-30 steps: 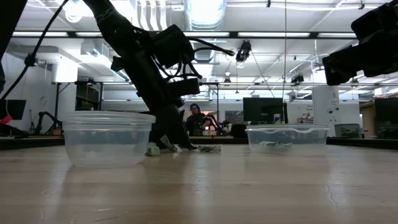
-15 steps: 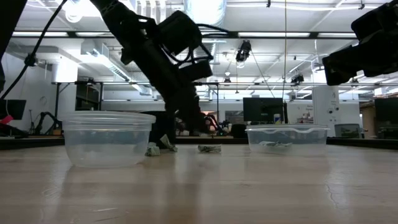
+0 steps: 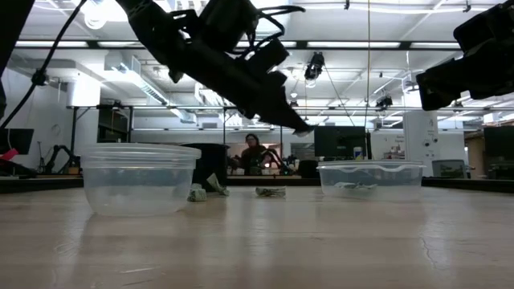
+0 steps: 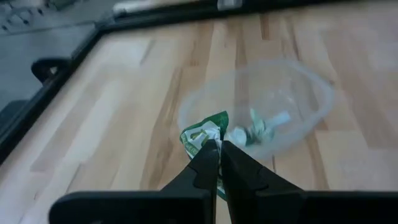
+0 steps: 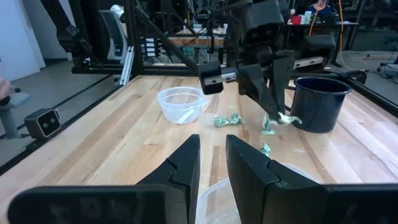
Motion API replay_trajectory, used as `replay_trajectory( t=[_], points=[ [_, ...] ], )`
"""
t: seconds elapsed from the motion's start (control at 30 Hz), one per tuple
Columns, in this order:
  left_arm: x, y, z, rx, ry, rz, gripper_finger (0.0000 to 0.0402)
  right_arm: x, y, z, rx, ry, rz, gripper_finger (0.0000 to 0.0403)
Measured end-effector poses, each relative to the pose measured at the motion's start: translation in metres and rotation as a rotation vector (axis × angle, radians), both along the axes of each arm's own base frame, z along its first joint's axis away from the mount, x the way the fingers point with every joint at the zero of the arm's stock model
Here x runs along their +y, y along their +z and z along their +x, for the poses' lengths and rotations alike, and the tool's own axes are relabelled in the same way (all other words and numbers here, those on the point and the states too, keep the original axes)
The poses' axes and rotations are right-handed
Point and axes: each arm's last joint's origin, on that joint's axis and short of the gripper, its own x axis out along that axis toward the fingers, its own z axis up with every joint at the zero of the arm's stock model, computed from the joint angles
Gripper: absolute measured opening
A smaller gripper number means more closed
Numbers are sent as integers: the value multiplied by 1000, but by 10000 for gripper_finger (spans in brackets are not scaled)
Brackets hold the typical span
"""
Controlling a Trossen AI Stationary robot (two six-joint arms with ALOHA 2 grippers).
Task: Pick and place Stevia / Truvia into bins
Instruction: Put the green stevia packet into the top transparent container
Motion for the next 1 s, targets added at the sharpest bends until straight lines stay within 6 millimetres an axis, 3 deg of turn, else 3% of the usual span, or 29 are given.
replay_trajectory(
  t=[0.13,0.37,0.77,1.0],
  points=[
    [-1,-2,7,-92,-16,-31,0,0,0,0,0,0,0,68],
    [-4,-23,27,-216,-93,-92,0,0,0,0,1,0,0,68],
    [-3,-42,61,-222,-95,-109,0,0,0,0,0,0,0,68],
    [-3,-44,64,-188,-94,-111,0,0,0,0,0,0,0,68]
  ],
)
